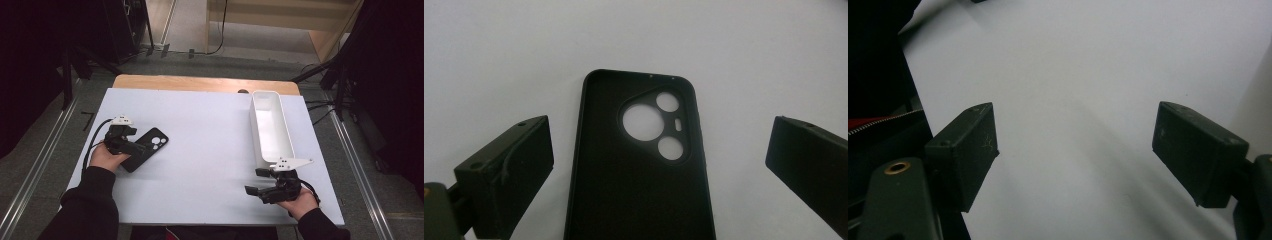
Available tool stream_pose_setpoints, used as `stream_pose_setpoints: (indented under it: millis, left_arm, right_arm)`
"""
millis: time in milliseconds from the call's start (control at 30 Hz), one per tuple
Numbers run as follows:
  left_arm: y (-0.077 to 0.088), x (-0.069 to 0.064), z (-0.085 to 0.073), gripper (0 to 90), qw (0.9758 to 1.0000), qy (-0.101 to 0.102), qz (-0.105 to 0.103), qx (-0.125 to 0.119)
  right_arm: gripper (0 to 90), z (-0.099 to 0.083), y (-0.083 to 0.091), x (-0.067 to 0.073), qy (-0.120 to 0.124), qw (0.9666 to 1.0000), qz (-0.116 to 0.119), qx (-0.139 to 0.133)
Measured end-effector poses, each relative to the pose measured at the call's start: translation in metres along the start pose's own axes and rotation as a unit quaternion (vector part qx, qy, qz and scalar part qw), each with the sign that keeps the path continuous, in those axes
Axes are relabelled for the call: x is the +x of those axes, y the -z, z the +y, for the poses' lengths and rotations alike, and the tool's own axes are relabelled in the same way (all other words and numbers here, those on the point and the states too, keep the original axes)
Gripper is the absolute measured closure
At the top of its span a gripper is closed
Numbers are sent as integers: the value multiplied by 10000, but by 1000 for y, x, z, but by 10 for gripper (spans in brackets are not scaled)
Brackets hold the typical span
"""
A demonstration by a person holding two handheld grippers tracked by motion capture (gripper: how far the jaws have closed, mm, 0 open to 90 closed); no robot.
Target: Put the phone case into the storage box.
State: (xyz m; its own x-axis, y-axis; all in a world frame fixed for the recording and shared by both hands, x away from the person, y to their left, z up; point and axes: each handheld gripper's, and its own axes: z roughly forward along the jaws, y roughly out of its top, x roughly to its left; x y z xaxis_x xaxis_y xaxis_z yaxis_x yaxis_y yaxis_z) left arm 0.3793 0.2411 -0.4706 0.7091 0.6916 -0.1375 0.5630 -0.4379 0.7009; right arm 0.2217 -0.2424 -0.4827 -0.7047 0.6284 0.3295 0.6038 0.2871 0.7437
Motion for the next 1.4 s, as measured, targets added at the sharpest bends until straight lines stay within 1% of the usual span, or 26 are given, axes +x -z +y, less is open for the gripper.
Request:
stream_pose_setpoints:
  millis: [167,200,267,333,367,433,533,567,633,733,800,933,1067,1233,1300,1367,1400]
  left_arm:
    - [-3,0,-3,0,10000,-64,52,-34]
    - [-4,1,-5,0,9999,-41,78,-80]
    - [-6,3,-9,0,10000,14,63,-65]
    - [-8,5,-13,0,9999,3,112,-57]
    - [-9,5,-14,0,9999,-20,117,-41]
    - [-9,5,-17,0,9998,-41,191,-12]
    - [-12,5,-20,0,9999,-48,129,52]
    - [-13,5,-21,0,9998,-85,113,132]
    - [-15,3,-22,0,9996,-140,95,225]
    - [-18,2,-24,0,9994,-179,106,294]
    - [-19,0,-25,0,9992,-245,168,284]
    - [-19,-1,-27,0,9992,-262,213,227]
    - [-20,-4,-29,0,9988,-330,323,184]
    - [-23,-8,-29,0,9970,-509,500,292]
    - [-24,-11,-29,0,9957,-582,638,325]
    - [-24,-11,-29,1,9958,-534,677,305]
    - [-23,-11,-29,16,9958,-528,693,281]
  right_arm:
    - [167,0,0,0,-14,10000,11,4]
    - [167,0,0,0,-26,10000,10,-12]
    - [167,0,0,0,-10,10000,1,-28]
    - [167,0,0,0,-6,10000,17,-28]
    - [167,0,0,0,-6,10000,17,-28]
    - [167,0,0,0,-12,10000,21,-17]
    - [167,0,0,0,-9,10000,19,-34]
    - [167,0,0,0,-9,10000,19,-34]
    - [167,0,0,0,-11,10000,25,-33]
    - [167,0,1,0,-35,10000,24,-3]
    - [167,0,1,1,-32,10000,28,-2]
    - [167,0,0,0,-22,10000,15,7]
    - [167,-1,0,1,-7,10000,27,-7]
    - [167,-1,0,0,12,10000,11,-4]
    - [167,-1,0,0,18,10000,17,-5]
    - [167,-1,0,0,32,10000,22,-7]
    - [167,-1,0,1,36,10000,7,-1]
